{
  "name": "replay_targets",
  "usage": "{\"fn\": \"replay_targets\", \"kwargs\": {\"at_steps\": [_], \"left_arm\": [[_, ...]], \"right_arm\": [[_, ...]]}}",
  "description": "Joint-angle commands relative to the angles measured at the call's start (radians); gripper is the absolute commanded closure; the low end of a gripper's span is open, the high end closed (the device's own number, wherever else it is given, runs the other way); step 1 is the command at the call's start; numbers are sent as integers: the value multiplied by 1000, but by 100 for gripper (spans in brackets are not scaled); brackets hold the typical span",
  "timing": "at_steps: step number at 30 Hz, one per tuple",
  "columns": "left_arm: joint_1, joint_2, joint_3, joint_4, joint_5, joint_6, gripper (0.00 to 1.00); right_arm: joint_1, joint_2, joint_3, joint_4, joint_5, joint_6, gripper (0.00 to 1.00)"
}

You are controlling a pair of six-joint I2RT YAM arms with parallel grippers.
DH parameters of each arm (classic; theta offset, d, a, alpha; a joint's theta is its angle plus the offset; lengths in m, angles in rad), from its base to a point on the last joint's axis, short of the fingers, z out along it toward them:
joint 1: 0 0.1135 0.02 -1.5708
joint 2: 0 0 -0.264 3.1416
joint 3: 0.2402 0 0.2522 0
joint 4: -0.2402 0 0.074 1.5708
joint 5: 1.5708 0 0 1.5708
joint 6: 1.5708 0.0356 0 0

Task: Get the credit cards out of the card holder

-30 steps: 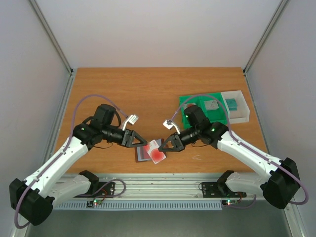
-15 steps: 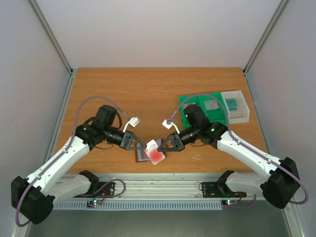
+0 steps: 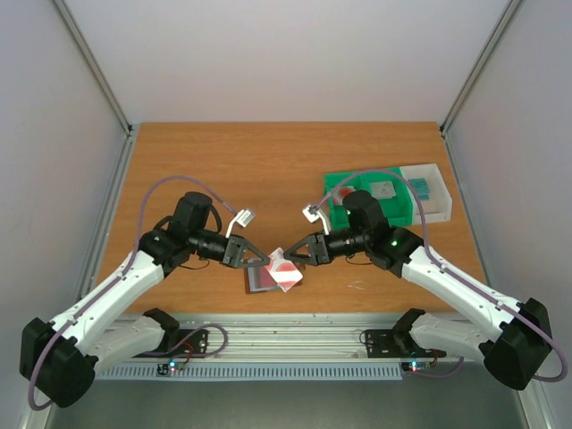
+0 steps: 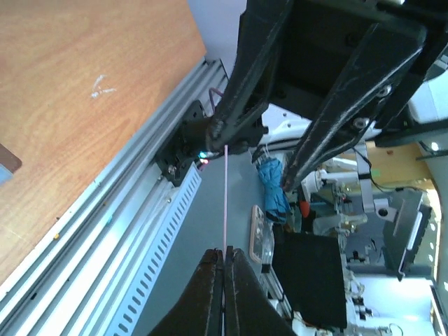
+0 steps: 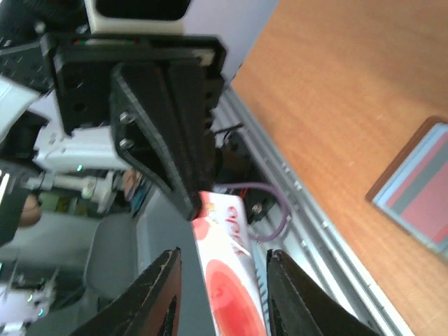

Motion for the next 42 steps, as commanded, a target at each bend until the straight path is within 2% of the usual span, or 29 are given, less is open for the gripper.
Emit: {"fn": "replay_targets", "kwargs": {"at_steps": [1, 4, 8, 15, 18, 23, 30, 34, 36, 41, 42], "left_arm": [[-2, -29, -2, 127, -120, -98, 99], [-2, -35, 0, 143, -219, -140, 99], [-2, -47, -13, 223, -344, -218, 100], [-2, -73, -90, 449, -457, -416, 99], [-2, -70, -129, 586, -481, -517, 100], [-2, -91, -167, 669, -548, -591, 100], [-3, -141, -247, 756, -624, -683, 100], [-3, -156, -257, 758, -626, -687, 99], [-3, -158, -255, 754, -623, -688, 100], [-3, -163, -262, 769, -609, -691, 99], [-3, -167, -262, 769, -609, -690, 95]], "right_arm": [[4, -44, -75, 164, 167, 225, 61], [4, -71, -173, 338, 258, 391, 56], [5, -93, -293, 570, 343, 579, 39], [4, -92, -328, 677, 382, 656, 34], [5, -81, -328, 731, 378, 681, 40], [5, -61, -336, 805, 376, 714, 61], [5, -33, -342, 845, 382, 743, 71], [6, -20, -355, 877, 388, 763, 85], [5, -9, -354, 891, 378, 753, 97], [5, -8, -380, 915, 381, 758, 99], [5, -9, -383, 914, 381, 756, 99]]}}
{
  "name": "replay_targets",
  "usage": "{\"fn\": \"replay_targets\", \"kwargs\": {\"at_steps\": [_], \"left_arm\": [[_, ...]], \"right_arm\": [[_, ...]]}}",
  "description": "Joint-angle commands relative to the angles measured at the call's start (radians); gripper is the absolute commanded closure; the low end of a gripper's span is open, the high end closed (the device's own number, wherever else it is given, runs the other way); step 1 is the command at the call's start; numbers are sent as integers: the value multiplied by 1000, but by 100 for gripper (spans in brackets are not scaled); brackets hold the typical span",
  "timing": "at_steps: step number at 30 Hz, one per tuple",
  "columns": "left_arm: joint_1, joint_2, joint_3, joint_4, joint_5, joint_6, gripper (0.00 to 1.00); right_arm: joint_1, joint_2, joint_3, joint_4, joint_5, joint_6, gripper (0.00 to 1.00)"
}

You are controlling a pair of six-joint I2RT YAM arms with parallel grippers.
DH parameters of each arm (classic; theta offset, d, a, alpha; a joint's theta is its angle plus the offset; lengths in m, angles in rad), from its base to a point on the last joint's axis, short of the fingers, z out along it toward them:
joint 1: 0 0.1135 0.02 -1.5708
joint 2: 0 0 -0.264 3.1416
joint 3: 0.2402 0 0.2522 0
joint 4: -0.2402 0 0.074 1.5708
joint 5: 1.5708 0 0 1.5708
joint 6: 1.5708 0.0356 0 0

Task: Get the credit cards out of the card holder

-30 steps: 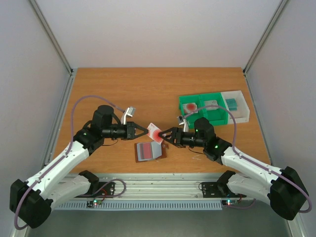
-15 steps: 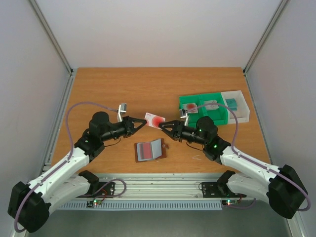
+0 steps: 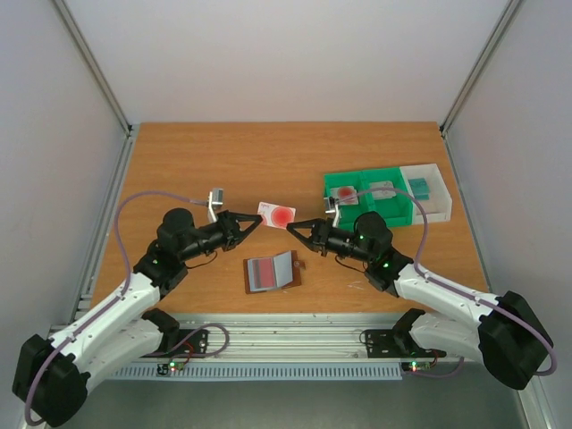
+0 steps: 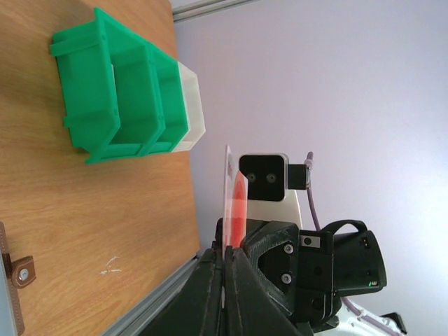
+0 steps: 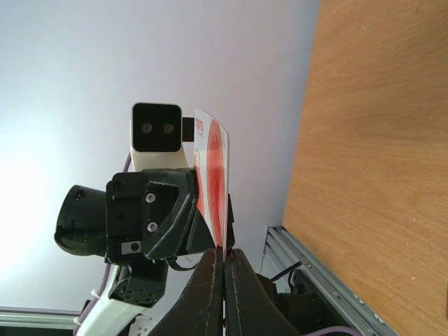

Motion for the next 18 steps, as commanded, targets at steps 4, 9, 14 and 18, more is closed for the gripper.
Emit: {"fn": "replay_targets", "kwargs": {"at_steps": [4, 9, 14, 18], "left_arm": [[-1, -48, -8, 28, -27, 24, 72], [-1, -91, 24, -140, -74, 117, 32], [-1, -145, 73, -331, -137, 202, 1], [-1, -178, 140, -514, -201, 302, 1]], "right_arm": [[6, 2, -28, 38, 3, -21, 99], [-2, 13, -12, -83, -14, -166, 99], [-35, 9, 40, -225, -66, -231, 99], [-78, -47, 149, -514, -60, -383, 99]]}}
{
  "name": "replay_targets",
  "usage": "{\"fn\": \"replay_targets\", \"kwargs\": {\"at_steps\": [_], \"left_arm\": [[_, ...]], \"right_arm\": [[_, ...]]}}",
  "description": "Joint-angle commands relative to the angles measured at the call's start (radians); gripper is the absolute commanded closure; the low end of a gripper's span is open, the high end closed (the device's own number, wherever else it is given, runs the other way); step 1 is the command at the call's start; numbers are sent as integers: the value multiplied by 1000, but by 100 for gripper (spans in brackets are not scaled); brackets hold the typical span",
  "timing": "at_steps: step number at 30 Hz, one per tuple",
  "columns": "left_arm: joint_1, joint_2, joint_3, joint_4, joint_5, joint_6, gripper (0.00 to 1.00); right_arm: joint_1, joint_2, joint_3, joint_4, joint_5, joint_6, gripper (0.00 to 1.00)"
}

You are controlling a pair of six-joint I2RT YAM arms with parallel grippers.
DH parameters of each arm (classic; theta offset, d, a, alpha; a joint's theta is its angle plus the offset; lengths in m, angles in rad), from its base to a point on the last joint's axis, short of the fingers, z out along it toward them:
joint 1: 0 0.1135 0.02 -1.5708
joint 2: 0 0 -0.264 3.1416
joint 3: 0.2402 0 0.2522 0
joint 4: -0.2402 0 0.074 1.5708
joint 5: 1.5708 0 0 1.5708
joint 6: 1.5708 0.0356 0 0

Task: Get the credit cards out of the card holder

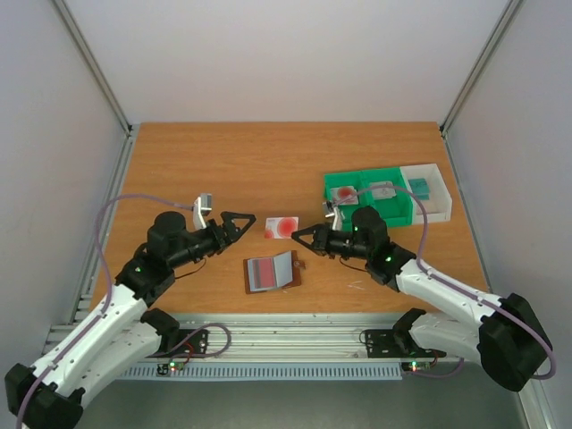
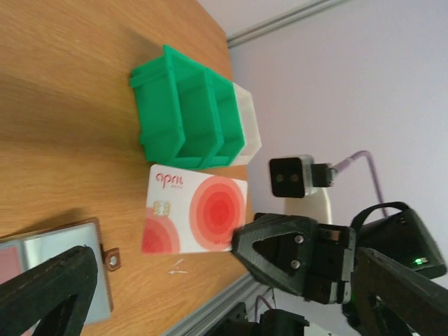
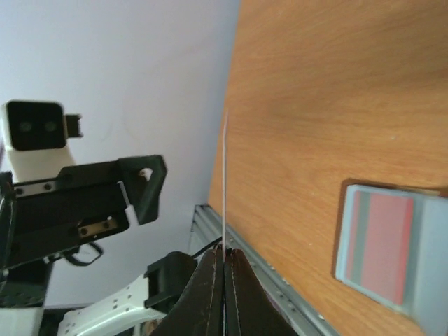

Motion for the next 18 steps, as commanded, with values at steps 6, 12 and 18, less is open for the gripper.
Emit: {"fn": "replay_targets", "kwargs": {"at_steps": [6, 12, 18], "left_arm": [[0, -51, 199, -499, -220, 303, 1], [1, -89, 205, -579, -243, 411, 1], [1, -40, 218, -579, -172, 463, 1]], "right_arm": [[-157, -57, 317, -668, -12, -420, 99], [-258, 28, 533, -999, 28, -623, 99], [-327, 138, 702, -1194, 145, -752, 99]]}}
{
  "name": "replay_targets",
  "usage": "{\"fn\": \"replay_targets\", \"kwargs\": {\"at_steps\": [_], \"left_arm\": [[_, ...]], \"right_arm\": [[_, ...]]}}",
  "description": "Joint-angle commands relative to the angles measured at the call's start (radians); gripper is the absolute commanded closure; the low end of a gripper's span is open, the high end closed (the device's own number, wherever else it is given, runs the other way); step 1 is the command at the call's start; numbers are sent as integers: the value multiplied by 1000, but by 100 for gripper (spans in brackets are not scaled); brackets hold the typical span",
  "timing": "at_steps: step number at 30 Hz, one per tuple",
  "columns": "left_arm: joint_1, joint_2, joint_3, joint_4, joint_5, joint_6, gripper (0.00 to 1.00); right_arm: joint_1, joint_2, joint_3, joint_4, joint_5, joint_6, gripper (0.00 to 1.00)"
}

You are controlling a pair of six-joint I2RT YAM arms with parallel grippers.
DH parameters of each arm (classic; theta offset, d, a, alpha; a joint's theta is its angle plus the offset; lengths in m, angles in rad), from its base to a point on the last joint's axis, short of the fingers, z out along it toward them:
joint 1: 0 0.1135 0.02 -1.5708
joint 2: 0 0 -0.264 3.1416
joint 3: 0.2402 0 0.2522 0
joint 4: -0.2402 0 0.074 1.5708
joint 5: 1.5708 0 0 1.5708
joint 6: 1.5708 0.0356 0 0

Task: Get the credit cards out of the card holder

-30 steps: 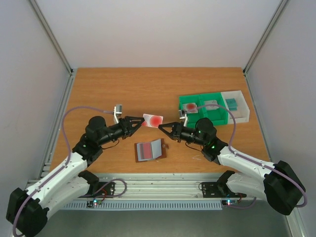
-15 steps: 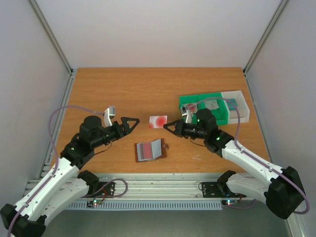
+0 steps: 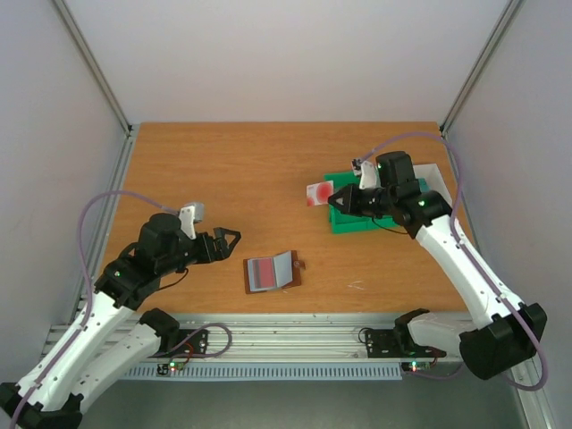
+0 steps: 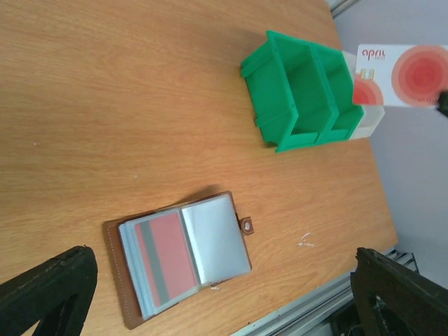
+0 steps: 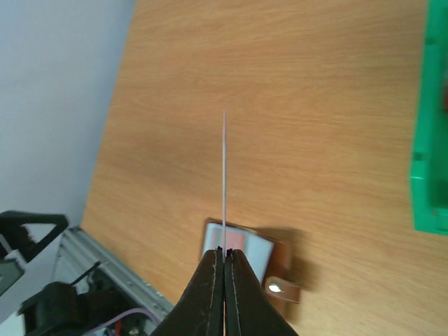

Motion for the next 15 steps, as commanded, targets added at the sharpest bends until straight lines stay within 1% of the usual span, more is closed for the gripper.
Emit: {"fn": "replay_targets", "kwargs": {"at_steps": [1, 3, 6, 8, 11, 15], "left_arm": [[1, 38, 34, -24, 41, 85, 0], [1, 55, 35, -34, 60, 100, 1], [1, 64, 23, -43, 68, 116, 1], [1, 63, 12, -41, 72, 114, 1], [1, 59, 5, -36, 97, 120, 1], [1, 54, -8, -47, 92, 136, 1]], "right_arm": [[-43, 70, 90, -226, 133, -135, 99], [-60, 90, 103, -240, 180, -142, 99], [-104, 127, 101, -229, 148, -141, 99], [-121, 161, 109, -236, 156, -145, 99], [-135, 193, 130, -242, 228, -151, 99], [-155, 226, 152, -240, 310, -166, 99]]}}
